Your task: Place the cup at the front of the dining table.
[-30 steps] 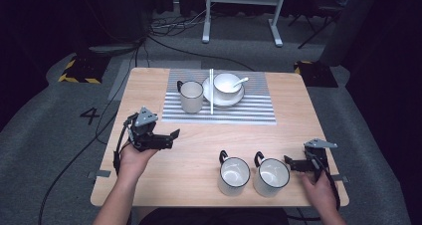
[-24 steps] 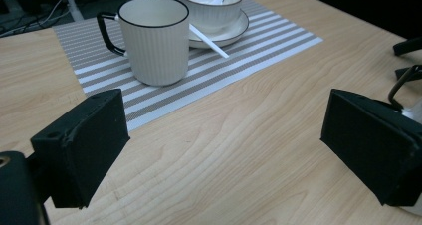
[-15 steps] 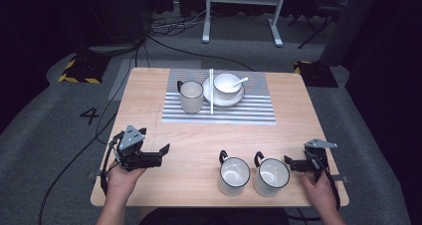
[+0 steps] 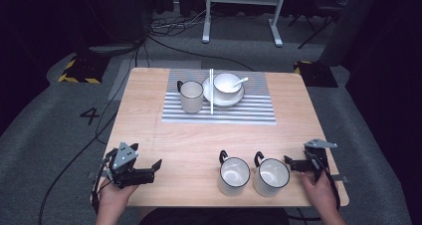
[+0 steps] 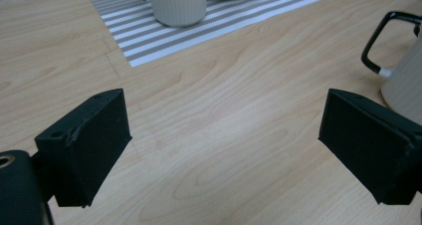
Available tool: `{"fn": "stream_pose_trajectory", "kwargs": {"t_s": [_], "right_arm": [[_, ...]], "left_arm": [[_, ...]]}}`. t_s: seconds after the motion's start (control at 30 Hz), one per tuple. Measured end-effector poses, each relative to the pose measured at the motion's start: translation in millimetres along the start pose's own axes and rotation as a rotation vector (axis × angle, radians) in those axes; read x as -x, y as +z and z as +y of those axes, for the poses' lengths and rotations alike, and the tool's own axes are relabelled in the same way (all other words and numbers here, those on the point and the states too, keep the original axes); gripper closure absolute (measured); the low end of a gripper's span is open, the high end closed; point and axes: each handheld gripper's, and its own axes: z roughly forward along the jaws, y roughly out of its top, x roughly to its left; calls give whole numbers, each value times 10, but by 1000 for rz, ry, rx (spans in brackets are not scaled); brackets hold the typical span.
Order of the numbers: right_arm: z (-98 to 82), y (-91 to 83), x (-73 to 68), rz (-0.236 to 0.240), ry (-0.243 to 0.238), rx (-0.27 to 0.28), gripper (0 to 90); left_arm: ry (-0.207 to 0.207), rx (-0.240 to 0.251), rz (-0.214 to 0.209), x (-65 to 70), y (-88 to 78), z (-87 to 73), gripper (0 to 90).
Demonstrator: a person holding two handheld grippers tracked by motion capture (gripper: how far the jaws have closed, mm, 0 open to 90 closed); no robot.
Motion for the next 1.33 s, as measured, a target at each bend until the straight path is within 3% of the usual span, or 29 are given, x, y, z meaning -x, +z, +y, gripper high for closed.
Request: {"fn": "stream_pose_trajectory", "kwargs": {"t_s": [0.1,0.3,0.43,0.63,0.8,0.93,1.07,1.1,1.33], "right_arm": [[0,-1,1,0,-2,-1,4],[0,0,1,0,-1,-1,4],[0,0,1,0,-2,0,5],[1,-1,0,1,1,-1,5],[1,-1,0,1,0,-1,5],[0,0,0,-1,0,0,4],[0,0,1,0,-2,-1,5],[0,0,1,0,-1,0,4],[1,-1,0,1,1,-1,5]], "left_arm": [[-22,-12,-9,-18,16,-89,59],[-44,-88,-19,-58,115,-251,57],[-105,-117,-29,-125,180,-361,46],[-99,-189,22,-188,256,-458,46],[-110,-213,15,-191,286,-490,47],[-58,-258,37,-172,318,-503,56],[-54,-298,34,-148,379,-534,58],[-36,-309,42,-147,387,-542,56],[-36,-271,45,-147,419,-583,0]]}}
